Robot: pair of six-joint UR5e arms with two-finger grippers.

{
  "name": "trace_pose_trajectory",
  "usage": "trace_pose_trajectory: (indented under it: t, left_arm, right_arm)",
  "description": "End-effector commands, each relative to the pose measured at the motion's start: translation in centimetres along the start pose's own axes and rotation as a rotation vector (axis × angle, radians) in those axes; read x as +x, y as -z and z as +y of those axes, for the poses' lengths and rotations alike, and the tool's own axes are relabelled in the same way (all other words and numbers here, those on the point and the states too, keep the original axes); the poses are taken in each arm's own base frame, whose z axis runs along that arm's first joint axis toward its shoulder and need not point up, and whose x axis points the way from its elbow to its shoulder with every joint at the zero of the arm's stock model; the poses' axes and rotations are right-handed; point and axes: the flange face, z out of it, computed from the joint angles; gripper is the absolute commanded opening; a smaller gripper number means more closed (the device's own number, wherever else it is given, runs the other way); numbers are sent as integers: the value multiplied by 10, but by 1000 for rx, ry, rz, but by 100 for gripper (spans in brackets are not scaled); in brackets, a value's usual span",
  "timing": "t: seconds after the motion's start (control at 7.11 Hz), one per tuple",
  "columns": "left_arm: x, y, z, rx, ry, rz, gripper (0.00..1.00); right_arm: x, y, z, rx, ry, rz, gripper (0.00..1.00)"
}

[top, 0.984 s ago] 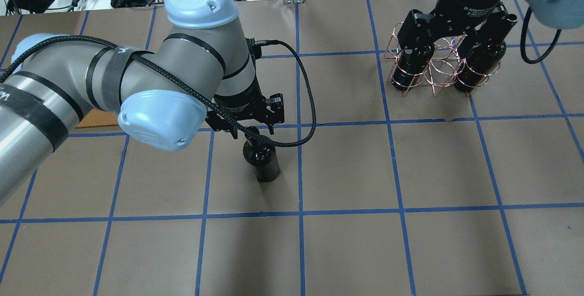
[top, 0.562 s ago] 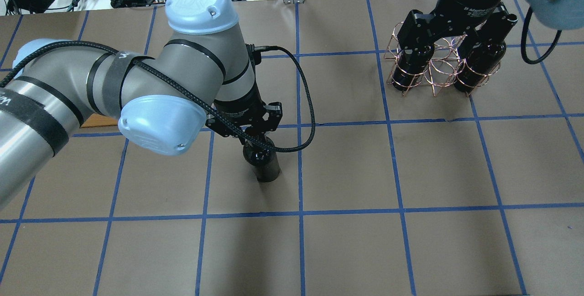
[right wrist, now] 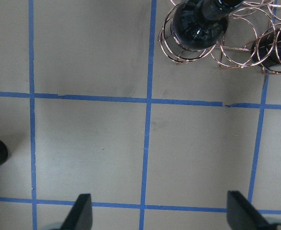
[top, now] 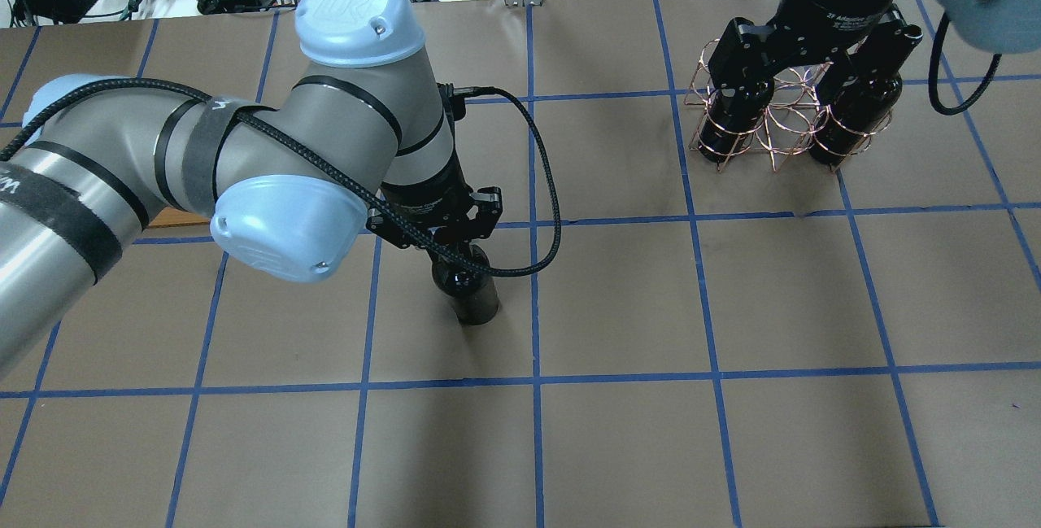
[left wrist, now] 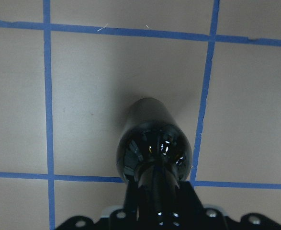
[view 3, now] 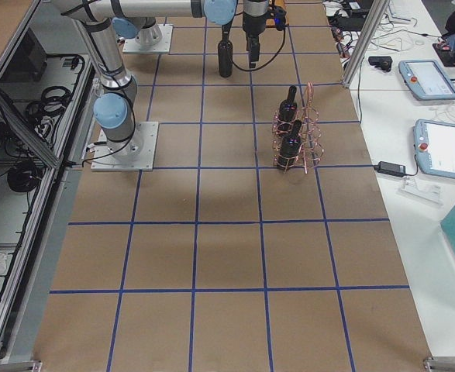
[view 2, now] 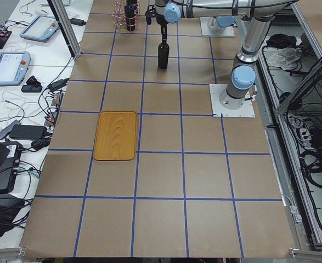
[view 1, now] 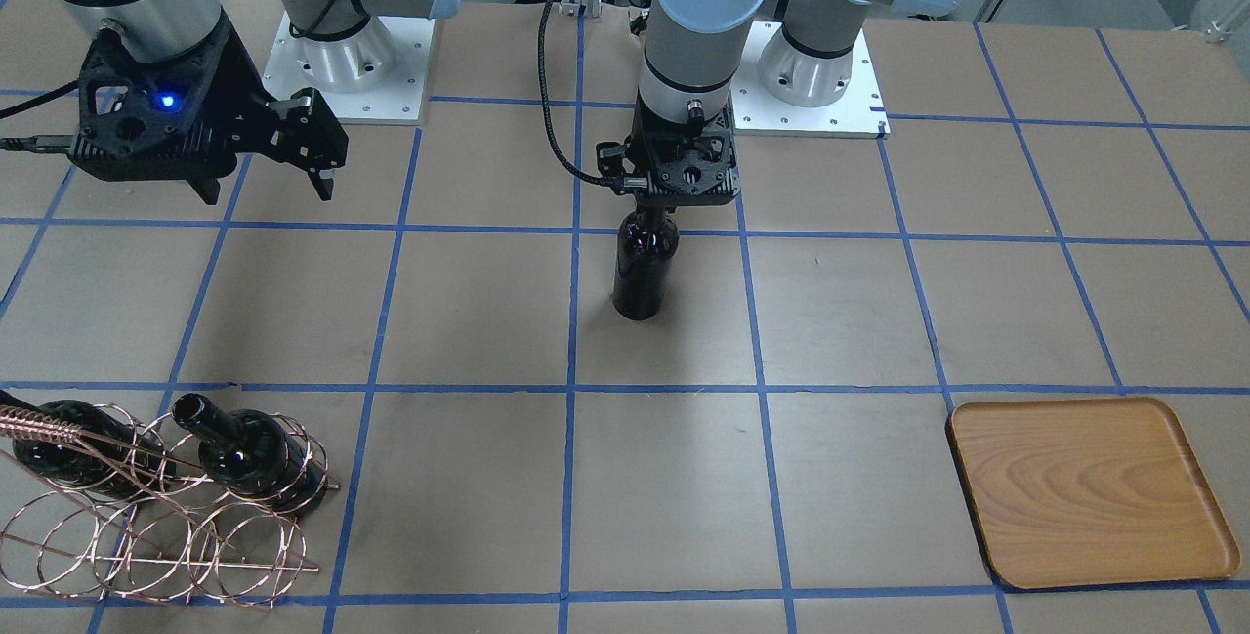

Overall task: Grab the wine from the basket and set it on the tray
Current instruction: 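Grasp the standing bottle's neck with the left gripper while the right arm withdraws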

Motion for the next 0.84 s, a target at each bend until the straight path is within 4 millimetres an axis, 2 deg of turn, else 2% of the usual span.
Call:
trace_pose_trajectory:
  t: [0.0, 0.14, 0.42, 0.56, 0.7]
  left_arm:
    - [0, 1, 0, 2, -2, 0, 16]
    - [-2, 11, 3, 28, -21, -1, 0]
    - [-17, 63, -16, 126, -97, 10, 0]
    - [-52, 67, -39, 126, -133, -33, 0]
    - [-87, 89, -52, 149, -84, -21, 0]
  right_arm:
    - [0, -1, -1, -1, -1, 3, 100]
    - [1, -1, -1, 0, -1, 5, 100]
    - [1, -1, -1, 0, -2, 5, 100]
    - [1, 0, -1, 3, -1, 5, 100]
    - [1, 0, -1, 5, -1, 5, 100]
